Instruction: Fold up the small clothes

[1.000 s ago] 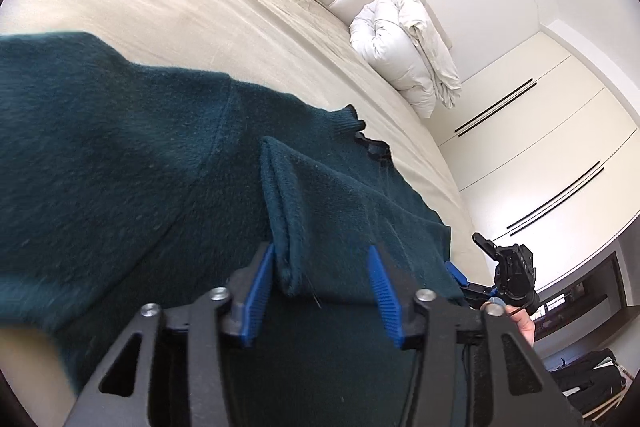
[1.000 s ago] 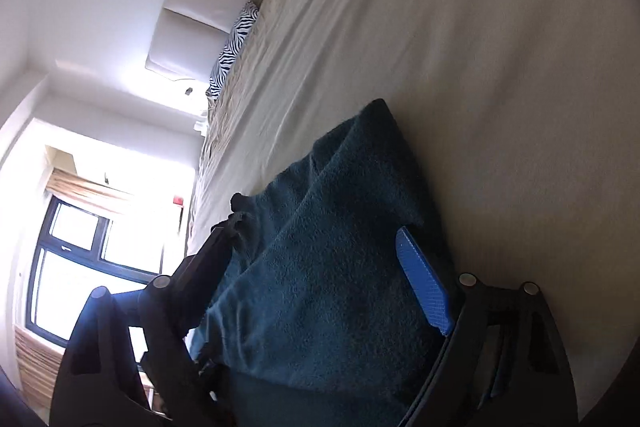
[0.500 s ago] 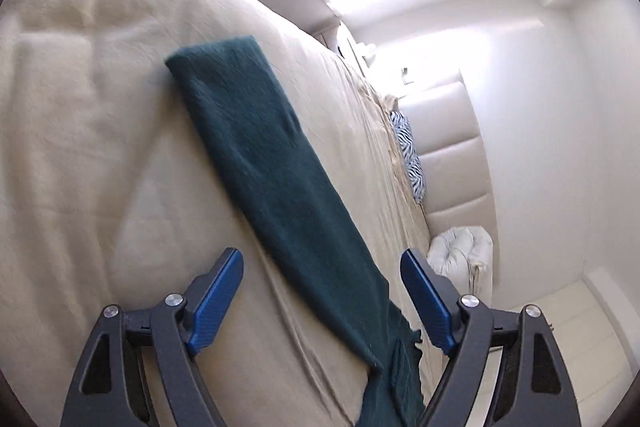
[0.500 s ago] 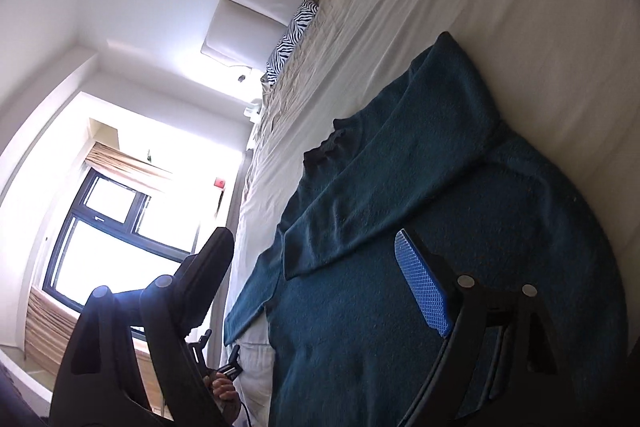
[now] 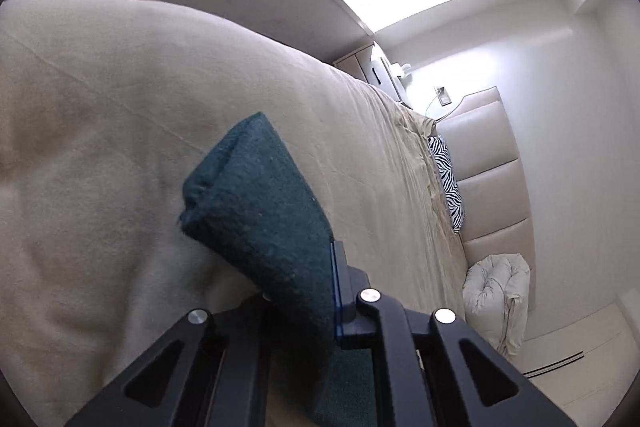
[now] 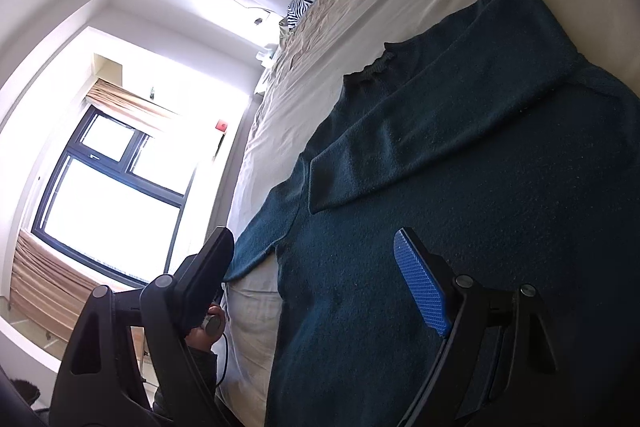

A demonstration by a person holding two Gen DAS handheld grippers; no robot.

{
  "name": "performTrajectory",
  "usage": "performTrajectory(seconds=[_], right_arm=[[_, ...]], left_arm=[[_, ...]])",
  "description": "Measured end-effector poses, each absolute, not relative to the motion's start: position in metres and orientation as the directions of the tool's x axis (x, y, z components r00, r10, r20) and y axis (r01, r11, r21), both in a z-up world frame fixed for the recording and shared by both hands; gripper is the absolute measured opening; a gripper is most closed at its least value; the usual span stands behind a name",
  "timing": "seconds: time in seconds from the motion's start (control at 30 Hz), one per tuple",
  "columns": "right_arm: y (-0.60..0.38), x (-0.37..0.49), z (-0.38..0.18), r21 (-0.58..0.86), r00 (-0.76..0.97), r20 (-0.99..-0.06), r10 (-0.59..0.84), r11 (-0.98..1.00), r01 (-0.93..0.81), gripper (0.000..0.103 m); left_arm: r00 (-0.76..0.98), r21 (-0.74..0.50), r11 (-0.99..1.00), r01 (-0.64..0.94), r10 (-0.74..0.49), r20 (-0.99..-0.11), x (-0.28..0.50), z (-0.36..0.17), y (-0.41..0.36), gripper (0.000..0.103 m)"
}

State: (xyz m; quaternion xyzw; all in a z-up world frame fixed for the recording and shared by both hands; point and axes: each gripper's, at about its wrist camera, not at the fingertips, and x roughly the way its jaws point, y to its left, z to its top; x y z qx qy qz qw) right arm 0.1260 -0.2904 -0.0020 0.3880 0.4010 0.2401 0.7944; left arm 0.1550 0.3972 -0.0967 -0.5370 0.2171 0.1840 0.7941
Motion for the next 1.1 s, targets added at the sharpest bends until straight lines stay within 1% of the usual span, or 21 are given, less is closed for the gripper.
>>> performTrajectory(seconds=[0.07,0.17,0.23,0.27,0.33,0.4,0.43,0.5,0.57,0.63,0.7,0.73,0.77,0.83,0.87,0.9,1.0,1.1], right_arm=[[-0.294,0.127,-0.006,0.809,0.568,-0.453,0.687,0.585,-0.062,0.082],[-0.298,0.128,-0.014,0.813,0.568,-0.453,0.687,0.580,-0.052,0.082],[-0.301,0.132,-0.021,0.817,0.566,-0.453,0.689,0.574,-0.046,0.082],[-0.304,0.131,-0.023,0.823,0.567,-0.446,0.693,0.566,-0.044,0.082],[-0.308,0.136,-0.029,0.837,0.569,-0.436,0.697,0.547,-0.028,0.082],[-0.310,0.142,-0.034,0.846,0.570,-0.431,0.700,0.534,-0.016,0.082],[-0.310,0.146,-0.035,0.849,0.566,-0.428,0.705,0.528,-0.015,0.082],[-0.306,0.156,-0.040,0.847,0.541,-0.443,0.715,0.531,-0.007,0.082],[-0.301,0.167,-0.046,0.841,0.510,-0.468,0.721,0.540,0.008,0.082],[-0.293,0.178,-0.055,0.848,0.472,-0.475,0.743,0.530,0.018,0.082],[-0.282,0.191,-0.068,0.863,0.436,-0.471,0.767,0.503,0.048,0.082],[-0.276,0.197,-0.075,0.876,0.415,-0.459,0.786,0.479,0.062,0.080],[-0.269,0.203,-0.083,0.891,0.385,-0.440,0.811,0.449,0.073,0.079],[-0.257,0.213,-0.097,0.893,0.346,-0.446,0.825,0.434,0.116,0.072],[-0.251,0.219,-0.103,0.890,0.328,-0.454,0.828,0.436,0.131,0.071],[-0.245,0.227,-0.107,0.892,0.311,-0.452,0.836,0.430,0.141,0.068],[-0.229,0.240,-0.111,0.884,0.265,-0.468,0.843,0.441,0.156,0.064],[-0.214,0.245,-0.110,0.863,0.207,-0.504,0.839,0.481,0.154,0.050]], left_arm=[[0.846,-0.724,0.498,-0.477,0.035,-0.532,0.173,-0.067,0.368,0.008],[0.840,-0.568,0.749,-0.341,-0.029,-0.542,0.210,-0.020,0.280,0.008],[0.816,-0.410,0.889,-0.204,-0.078,-0.573,0.230,-0.001,0.203,0.009],[0.803,-0.304,0.944,-0.128,-0.081,-0.590,0.235,0.002,0.158,0.009],[0.780,-0.082,0.997,0.012,-0.061,-0.622,0.234,-0.007,0.074,0.009],[0.767,0.136,0.983,0.122,-0.007,-0.642,0.228,-0.033,0.006,0.009],[0.762,0.219,0.962,0.166,0.016,-0.647,0.222,-0.050,-0.019,0.010],[0.734,0.334,0.917,0.217,0.072,-0.675,0.210,-0.083,-0.049,0.011],[0.742,0.426,0.878,0.220,0.134,-0.657,0.194,-0.101,-0.056,0.015],[0.749,0.432,0.877,0.211,0.139,-0.648,0.188,-0.098,-0.050,0.015],[0.747,0.413,0.886,0.210,0.127,-0.652,0.183,-0.097,-0.039,0.021],[0.743,0.406,0.890,0.210,0.125,-0.658,0.179,-0.097,-0.038,0.027],[0.742,0.401,0.892,0.207,0.124,-0.659,0.179,-0.097,-0.036,0.030],[0.742,0.386,0.900,0.203,0.115,-0.660,0.177,-0.094,-0.034,0.032],[0.744,0.381,0.903,0.199,0.114,-0.659,0.175,-0.092,-0.034,0.034],[0.744,0.376,0.906,0.195,0.113,-0.658,0.172,-0.091,-0.031,0.035],[0.742,0.346,0.919,0.187,0.098,-0.663,0.171,-0.090,-0.025,0.036],[0.747,0.301,0.940,0.162,0.082,-0.660,0.178,-0.087,-0.018,0.037]])
